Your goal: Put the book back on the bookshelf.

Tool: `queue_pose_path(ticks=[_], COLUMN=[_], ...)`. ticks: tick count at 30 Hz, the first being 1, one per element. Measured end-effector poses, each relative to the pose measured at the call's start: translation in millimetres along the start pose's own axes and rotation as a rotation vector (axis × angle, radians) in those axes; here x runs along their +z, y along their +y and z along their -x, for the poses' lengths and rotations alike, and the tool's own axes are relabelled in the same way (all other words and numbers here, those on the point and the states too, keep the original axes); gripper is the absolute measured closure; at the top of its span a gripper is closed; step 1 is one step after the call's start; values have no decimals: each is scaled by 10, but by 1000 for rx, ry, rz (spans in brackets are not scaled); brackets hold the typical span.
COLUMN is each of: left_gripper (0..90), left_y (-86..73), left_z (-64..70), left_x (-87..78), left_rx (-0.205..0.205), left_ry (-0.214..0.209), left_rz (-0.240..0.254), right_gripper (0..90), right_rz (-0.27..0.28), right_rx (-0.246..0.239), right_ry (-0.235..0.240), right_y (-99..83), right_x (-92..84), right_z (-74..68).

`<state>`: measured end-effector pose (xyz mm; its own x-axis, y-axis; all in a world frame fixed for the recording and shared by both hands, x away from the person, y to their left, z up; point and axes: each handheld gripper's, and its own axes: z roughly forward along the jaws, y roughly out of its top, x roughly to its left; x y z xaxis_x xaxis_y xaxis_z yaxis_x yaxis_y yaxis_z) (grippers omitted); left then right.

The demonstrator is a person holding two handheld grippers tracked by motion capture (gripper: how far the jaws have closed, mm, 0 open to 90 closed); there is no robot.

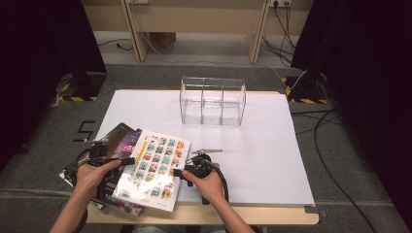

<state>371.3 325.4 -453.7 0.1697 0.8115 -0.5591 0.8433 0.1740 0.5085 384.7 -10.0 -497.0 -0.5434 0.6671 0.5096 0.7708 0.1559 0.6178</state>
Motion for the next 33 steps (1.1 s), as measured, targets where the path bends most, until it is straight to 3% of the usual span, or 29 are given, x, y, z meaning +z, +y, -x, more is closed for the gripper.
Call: queue_pose_path(ticks=[5, 8, 13, 18, 25, 33], left_gripper=[680, 688, 754, 778, 777, 775], left_y=[-33, -44, -54, -44, -62, -98], left_z=[8, 73, 95, 106, 0, -85], left_x=[21, 80, 79, 37, -6, -37], left_rx=[-60, -19, 26, 84, 58, 45], left_ry=[-122, -86, -75, -64, -79, -80], left_rz=[-10, -22, -22, -38, -44, -32], right_gripper=[414, 415, 422, 426, 423, 417], right_rz=[4, 4, -2, 36, 35, 29], right_rx=[0, -1, 1, 5, 23, 72], right_ry=[0, 1, 11, -21, -85, -68], right_y=[-2, -3, 6, 200, 603, 774], right_x=[-1, -1, -6, -51, 25, 240], right_z=[3, 4, 24, 134, 352, 352])
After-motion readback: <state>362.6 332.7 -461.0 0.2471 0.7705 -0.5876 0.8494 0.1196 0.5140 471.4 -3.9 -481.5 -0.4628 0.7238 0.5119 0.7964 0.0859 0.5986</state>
